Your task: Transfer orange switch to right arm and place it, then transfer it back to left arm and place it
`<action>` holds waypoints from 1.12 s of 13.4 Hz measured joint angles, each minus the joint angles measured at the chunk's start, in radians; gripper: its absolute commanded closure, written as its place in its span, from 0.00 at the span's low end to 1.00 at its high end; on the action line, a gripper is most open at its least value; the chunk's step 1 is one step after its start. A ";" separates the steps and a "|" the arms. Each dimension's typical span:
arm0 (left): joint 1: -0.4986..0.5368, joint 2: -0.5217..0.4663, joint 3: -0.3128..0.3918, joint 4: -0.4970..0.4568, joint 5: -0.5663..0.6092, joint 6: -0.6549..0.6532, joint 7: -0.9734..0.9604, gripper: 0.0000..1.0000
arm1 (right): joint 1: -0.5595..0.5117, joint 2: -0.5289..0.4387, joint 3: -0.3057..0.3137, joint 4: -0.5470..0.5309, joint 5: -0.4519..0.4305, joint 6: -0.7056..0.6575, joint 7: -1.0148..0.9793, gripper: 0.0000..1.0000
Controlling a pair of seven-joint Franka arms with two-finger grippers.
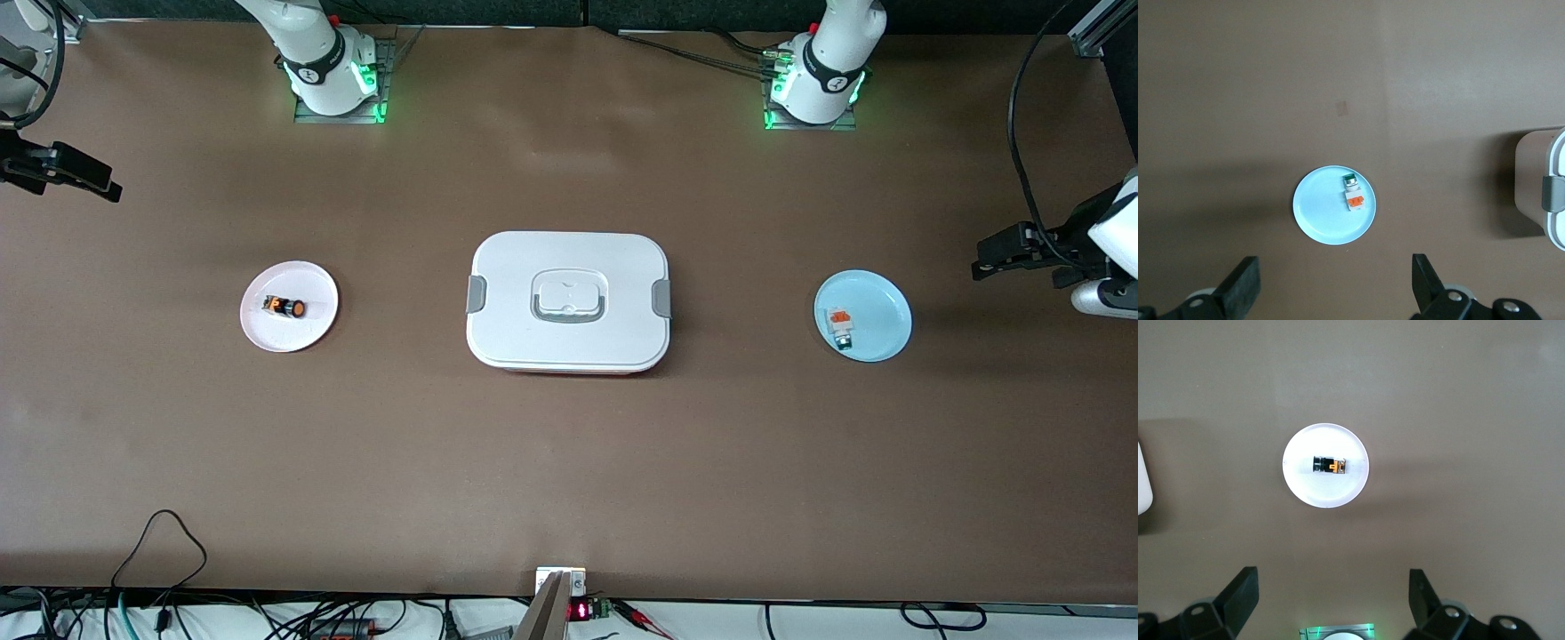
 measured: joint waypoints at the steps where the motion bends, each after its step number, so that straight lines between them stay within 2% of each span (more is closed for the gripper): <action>1: 0.000 0.000 0.000 0.000 0.000 0.000 0.000 0.00 | 0.002 0.000 0.000 0.000 0.000 0.000 -0.001 0.00; 10: 0.001 0.000 0.000 0.000 0.000 0.000 0.000 0.00 | 0.017 0.013 0.002 0.000 0.000 -0.002 -0.001 0.00; 15: 0.001 0.000 0.000 0.000 0.000 0.000 0.000 0.00 | 0.040 0.104 0.003 0.000 0.000 0.021 -0.001 0.00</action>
